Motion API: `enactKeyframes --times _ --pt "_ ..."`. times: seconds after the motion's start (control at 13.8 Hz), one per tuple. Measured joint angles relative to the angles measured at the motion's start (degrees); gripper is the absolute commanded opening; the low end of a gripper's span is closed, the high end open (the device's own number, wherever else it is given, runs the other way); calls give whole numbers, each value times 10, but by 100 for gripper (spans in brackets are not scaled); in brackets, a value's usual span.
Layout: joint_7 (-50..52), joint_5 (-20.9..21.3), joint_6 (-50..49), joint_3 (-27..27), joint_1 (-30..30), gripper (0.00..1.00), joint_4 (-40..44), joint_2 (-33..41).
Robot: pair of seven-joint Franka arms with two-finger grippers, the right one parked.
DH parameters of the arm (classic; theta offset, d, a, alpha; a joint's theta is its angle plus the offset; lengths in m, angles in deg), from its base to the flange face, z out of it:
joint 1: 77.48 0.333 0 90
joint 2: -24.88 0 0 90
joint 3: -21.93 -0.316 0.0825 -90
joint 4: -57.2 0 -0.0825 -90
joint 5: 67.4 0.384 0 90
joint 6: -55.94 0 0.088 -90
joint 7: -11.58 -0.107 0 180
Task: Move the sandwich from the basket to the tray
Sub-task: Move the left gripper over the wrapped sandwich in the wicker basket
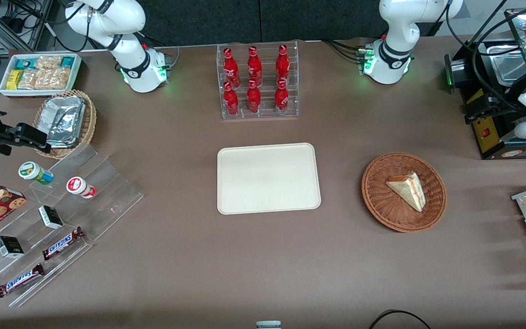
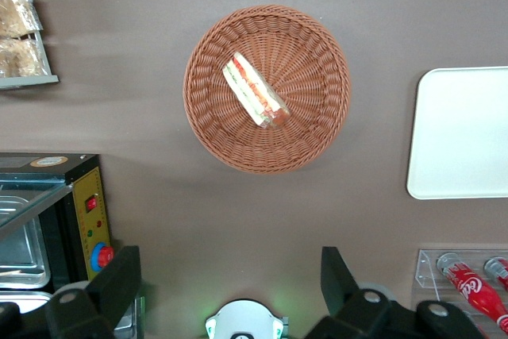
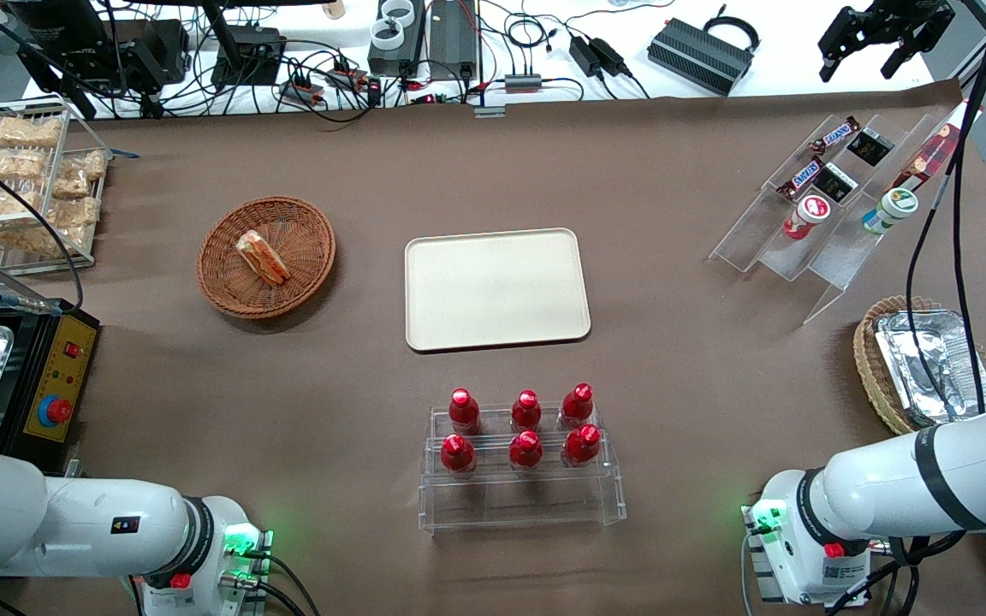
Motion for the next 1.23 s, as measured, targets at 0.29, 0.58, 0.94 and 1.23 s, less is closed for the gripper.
enactKeyframes --times 0.29,0.58,0.94,1.23 --pt "0 -1 1 -1 1 100 -1 -1" --pt "56 4 96 -6 2 100 -72 -14" --pt "219 4 283 -13 3 100 -228 -27" --pt "349 4 424 -11 1 100 -339 -27"
